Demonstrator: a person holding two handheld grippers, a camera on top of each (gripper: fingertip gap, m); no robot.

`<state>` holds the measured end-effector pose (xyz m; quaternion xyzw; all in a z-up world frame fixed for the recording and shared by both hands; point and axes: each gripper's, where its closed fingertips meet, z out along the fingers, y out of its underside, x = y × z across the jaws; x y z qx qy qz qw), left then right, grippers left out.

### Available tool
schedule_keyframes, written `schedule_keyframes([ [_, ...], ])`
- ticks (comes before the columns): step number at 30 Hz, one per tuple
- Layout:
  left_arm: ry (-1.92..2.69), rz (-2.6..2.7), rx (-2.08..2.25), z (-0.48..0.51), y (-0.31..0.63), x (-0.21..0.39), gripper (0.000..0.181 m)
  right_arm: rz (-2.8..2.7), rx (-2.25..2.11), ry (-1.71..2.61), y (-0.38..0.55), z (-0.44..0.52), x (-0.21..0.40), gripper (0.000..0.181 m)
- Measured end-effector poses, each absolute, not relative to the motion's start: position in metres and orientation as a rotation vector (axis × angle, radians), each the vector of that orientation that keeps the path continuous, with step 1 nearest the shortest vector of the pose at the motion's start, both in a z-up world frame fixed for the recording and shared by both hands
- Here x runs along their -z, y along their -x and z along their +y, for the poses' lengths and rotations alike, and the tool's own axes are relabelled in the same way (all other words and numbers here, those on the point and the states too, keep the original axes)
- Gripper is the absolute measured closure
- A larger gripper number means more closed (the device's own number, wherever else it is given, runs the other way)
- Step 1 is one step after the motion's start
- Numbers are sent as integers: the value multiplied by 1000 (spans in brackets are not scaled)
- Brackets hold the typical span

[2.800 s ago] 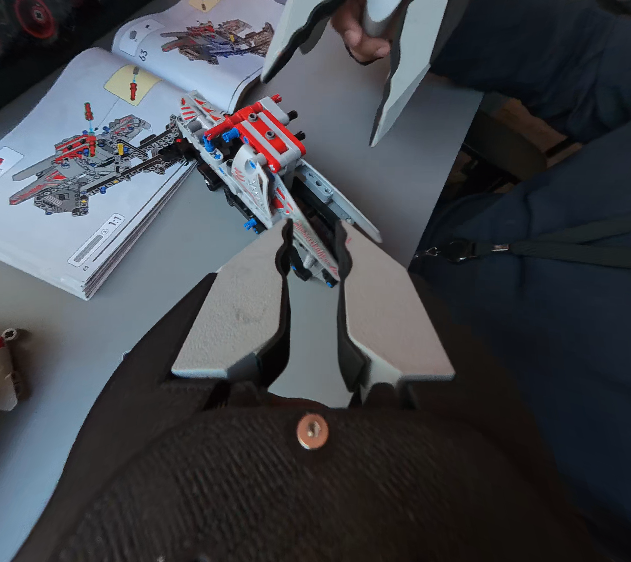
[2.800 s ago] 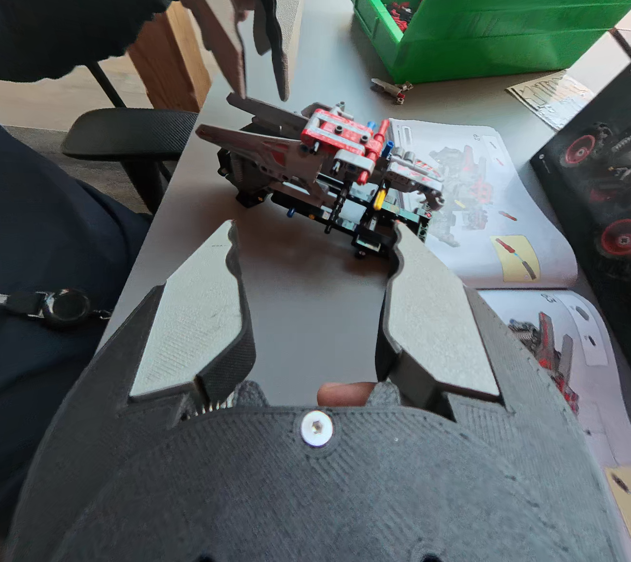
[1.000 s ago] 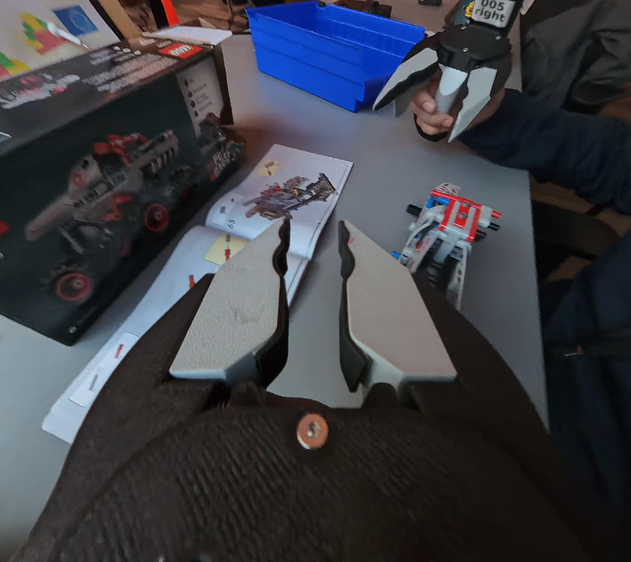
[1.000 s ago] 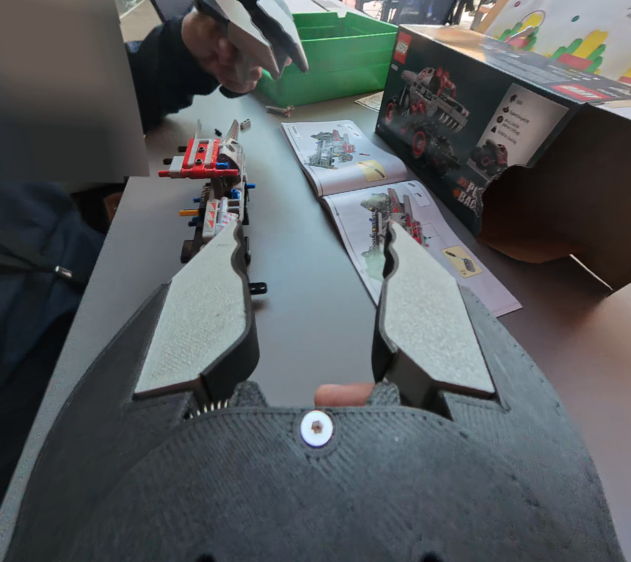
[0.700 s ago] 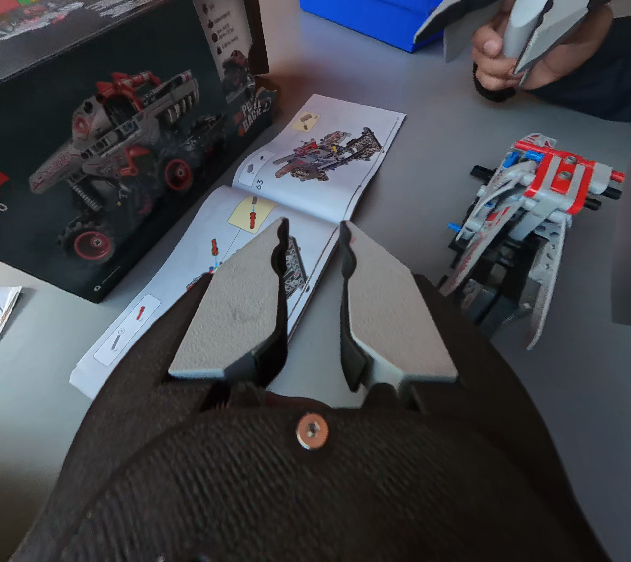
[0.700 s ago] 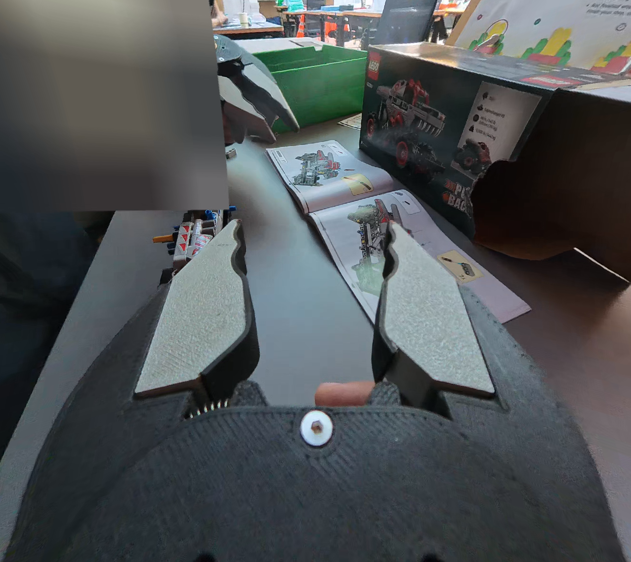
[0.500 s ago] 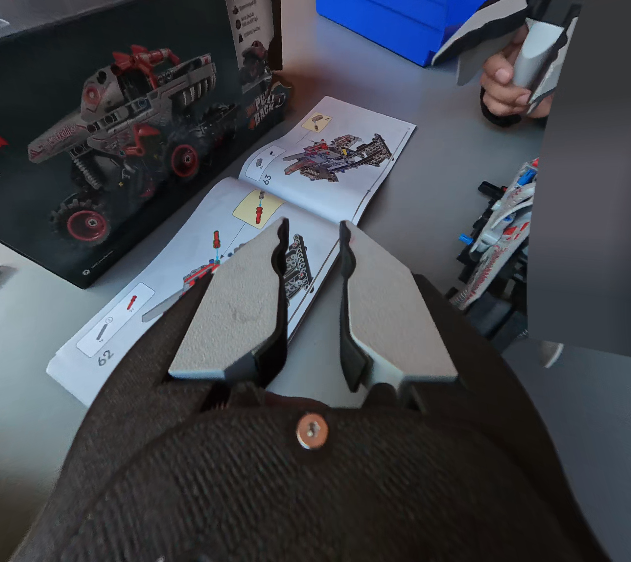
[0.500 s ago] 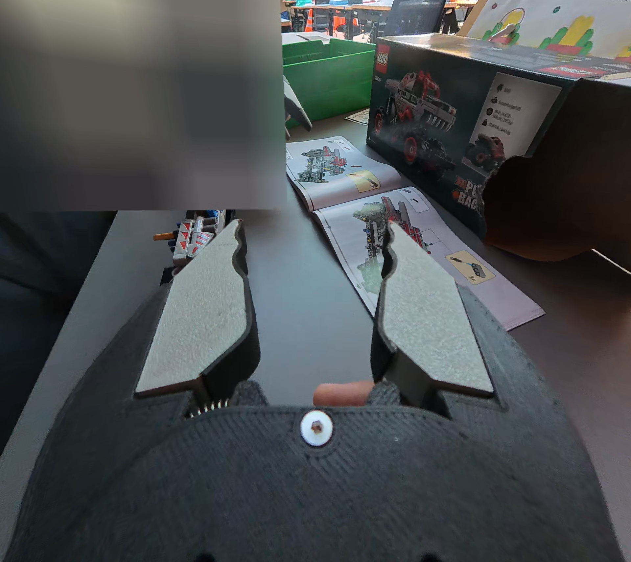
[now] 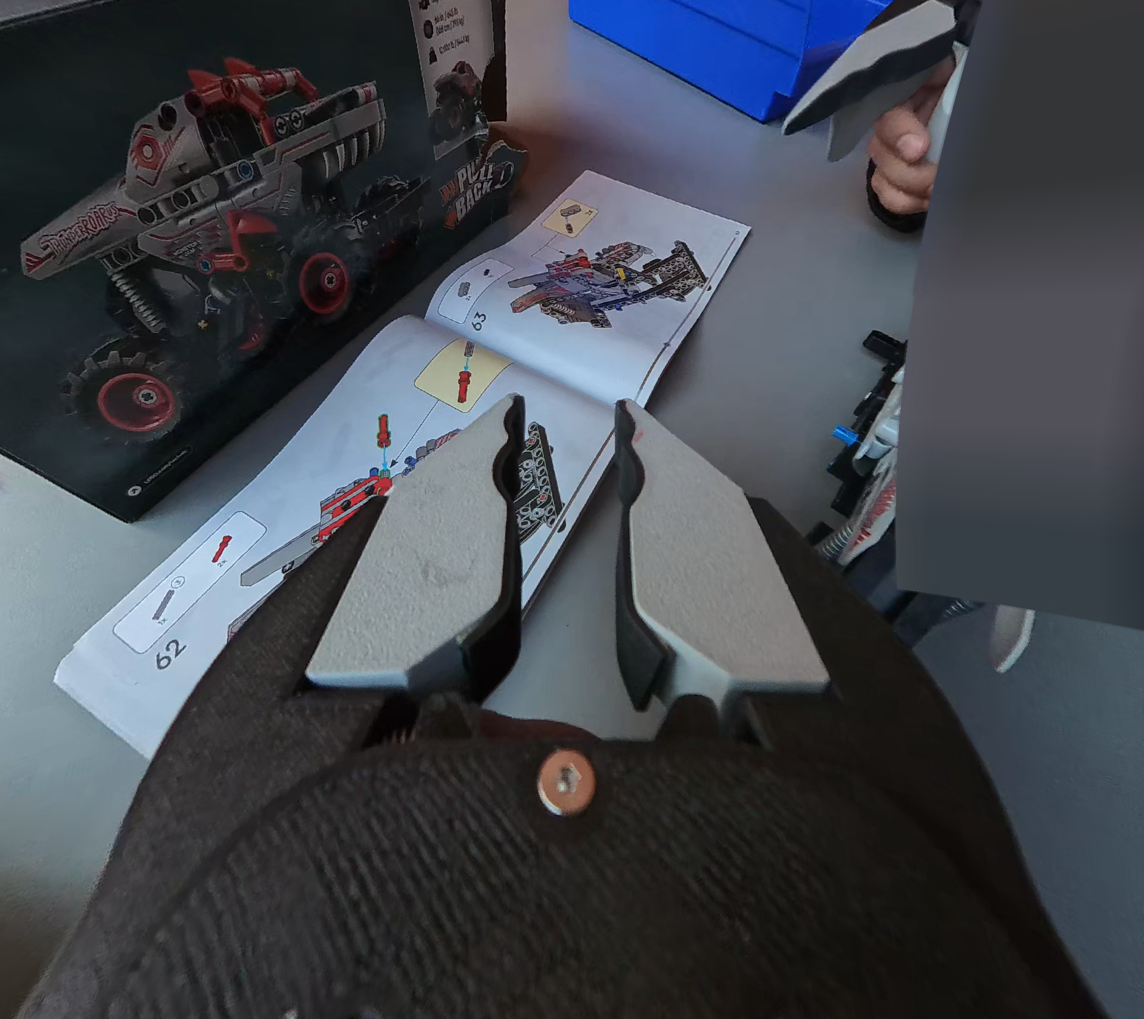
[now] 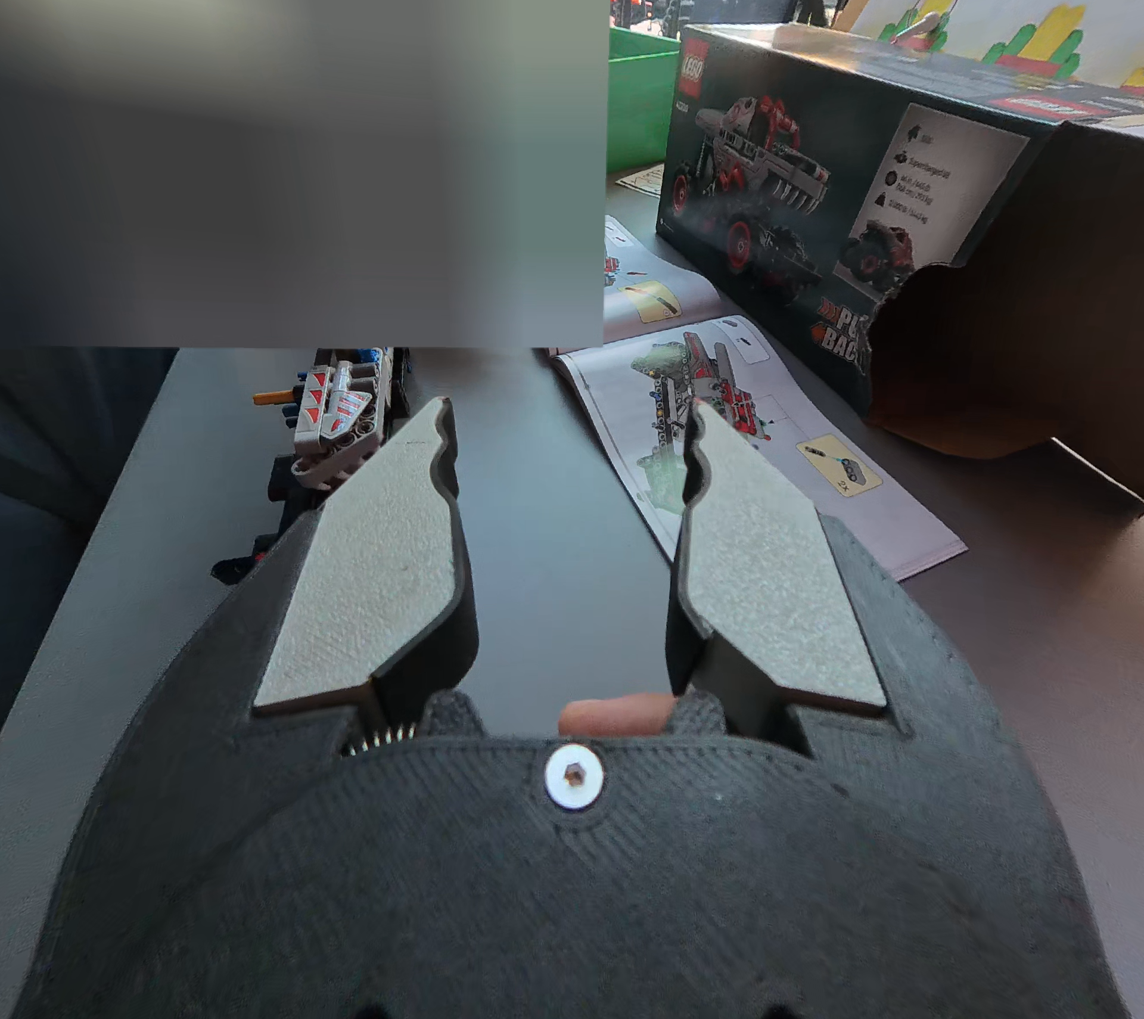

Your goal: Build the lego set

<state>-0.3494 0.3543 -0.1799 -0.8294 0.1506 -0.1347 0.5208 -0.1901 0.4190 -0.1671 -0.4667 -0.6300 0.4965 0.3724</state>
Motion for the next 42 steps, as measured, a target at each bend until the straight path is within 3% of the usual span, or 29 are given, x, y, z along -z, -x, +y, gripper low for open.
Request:
schedule_keyframes([
  [1,1990,362,324,354,349,180,155,-1617,-1264,1201,190,420,168,110],
  [11,2014,363,303,357,349,190,156,-1580,-1198,1246,188,437,172,116],
  [23,1993,311,235,362,362,186,158,-1390,-985,1465,181,491,181,150],
  [42,1983,281,242,363,370,183,160,-1460,-917,1423,187,486,190,161],
])
